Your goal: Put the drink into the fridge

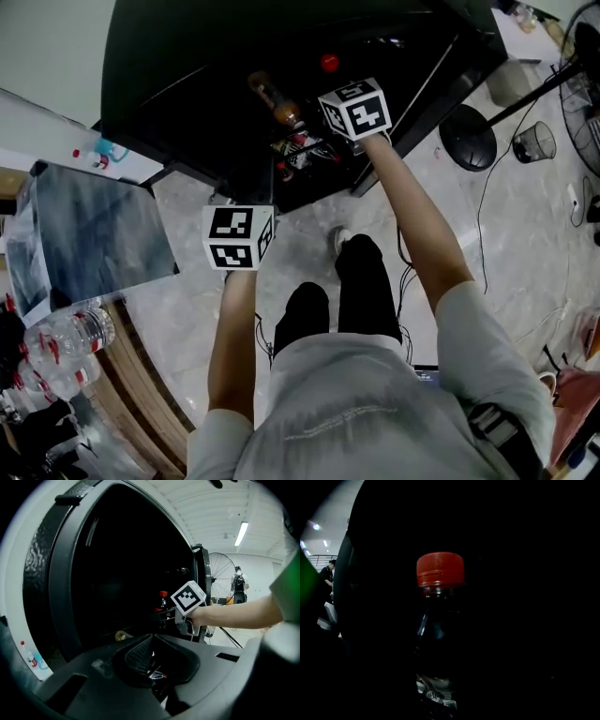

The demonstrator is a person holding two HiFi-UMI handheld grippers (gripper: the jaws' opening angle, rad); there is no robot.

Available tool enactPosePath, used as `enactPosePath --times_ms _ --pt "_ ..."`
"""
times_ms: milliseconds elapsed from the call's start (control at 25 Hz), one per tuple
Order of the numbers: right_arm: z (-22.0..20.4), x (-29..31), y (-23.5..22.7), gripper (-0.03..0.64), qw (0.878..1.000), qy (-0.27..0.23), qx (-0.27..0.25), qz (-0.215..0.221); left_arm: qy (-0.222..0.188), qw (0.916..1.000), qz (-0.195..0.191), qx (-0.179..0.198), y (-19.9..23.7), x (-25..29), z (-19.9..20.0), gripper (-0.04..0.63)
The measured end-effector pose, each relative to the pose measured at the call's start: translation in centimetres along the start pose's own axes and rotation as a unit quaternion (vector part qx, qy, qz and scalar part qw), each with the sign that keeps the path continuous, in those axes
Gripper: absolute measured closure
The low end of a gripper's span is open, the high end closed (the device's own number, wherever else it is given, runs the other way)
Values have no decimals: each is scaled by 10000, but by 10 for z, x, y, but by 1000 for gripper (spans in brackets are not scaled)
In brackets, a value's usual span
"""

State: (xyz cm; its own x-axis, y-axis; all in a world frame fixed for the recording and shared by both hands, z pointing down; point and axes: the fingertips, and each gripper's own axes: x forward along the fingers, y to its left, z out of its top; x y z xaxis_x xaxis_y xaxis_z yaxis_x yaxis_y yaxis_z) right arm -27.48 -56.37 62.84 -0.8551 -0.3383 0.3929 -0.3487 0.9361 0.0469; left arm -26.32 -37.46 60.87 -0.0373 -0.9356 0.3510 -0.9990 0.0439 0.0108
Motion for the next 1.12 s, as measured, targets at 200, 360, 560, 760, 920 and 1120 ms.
enactPosePath --times_ms 200,360,560,760,920,1120 --pt "1 27 -8 304 9999 79 81 25 -13 10000 20 -81 -3 2 -9 580" --pt "0 51 -16 304 9999 140 33 6 -67 10000 -13 -63 -6 7 -12 580" --pt "-8 71 -19 304 9998 160 113 -5 -32 9999 -88 93 -11 12 -17 580" --pt "-7 75 -26 302 9991 -59 384 -174 -23 9999 -56 156 -10 8 -17 580" --pt "-15 75 -28 287 9989 17 399 -254 12 9999 -37 116 -6 0 -18 580" --pt "-21 65 -28 259 9975 216 457 -492 201 9995 -40 243 -8 -13 -17 580"
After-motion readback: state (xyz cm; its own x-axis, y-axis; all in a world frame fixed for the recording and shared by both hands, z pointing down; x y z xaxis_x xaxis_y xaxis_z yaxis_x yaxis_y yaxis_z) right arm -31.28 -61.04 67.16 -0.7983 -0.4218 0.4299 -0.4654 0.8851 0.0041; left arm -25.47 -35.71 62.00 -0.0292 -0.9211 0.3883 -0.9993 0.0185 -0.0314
